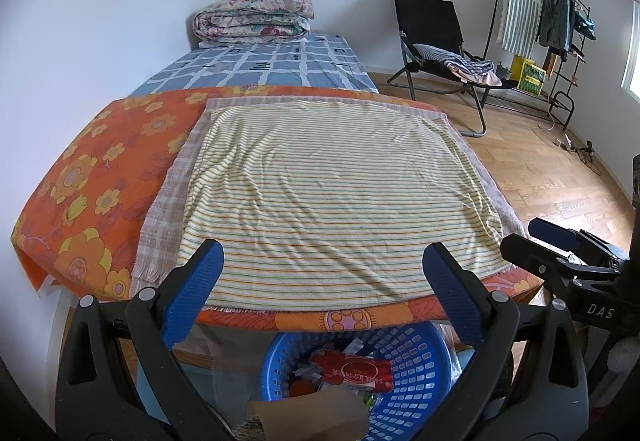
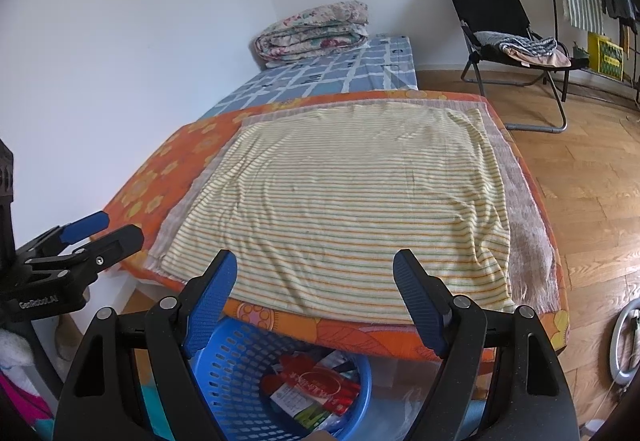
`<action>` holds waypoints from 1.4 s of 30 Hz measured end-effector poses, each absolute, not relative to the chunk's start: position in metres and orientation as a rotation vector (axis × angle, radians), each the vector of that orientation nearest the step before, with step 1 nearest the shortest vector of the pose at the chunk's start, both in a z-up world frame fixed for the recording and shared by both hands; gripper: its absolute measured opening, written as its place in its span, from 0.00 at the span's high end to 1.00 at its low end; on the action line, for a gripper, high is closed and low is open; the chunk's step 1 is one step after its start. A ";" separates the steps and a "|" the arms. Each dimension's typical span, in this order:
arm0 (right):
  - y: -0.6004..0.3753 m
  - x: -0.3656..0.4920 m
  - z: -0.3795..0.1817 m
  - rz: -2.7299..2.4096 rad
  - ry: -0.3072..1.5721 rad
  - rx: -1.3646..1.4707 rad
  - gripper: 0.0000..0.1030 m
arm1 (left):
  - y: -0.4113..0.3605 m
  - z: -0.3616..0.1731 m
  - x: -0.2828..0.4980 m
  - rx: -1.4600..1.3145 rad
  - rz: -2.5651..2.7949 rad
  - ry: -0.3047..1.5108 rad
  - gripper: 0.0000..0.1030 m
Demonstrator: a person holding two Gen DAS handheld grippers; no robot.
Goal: Collect trash
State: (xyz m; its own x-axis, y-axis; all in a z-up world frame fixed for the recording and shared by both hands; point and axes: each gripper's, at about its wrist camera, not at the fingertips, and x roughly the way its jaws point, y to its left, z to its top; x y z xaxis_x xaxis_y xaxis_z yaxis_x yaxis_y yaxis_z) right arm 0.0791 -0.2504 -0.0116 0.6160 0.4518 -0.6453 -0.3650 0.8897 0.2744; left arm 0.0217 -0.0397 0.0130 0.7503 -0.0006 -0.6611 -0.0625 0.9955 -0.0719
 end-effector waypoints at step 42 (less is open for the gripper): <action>-0.244 0.076 -0.018 0.463 0.801 0.129 0.22 | -0.037 0.010 0.020 -0.085 0.038 0.726 0.01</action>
State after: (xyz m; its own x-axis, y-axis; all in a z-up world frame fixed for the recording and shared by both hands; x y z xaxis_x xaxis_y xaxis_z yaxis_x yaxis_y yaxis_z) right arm 0.0763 -0.2442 -0.0179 0.6025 0.4464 -0.6616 -0.3501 0.8928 0.2836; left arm 0.0201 -0.0365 0.0104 0.7476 0.0057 -0.6641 -0.0645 0.9959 -0.0641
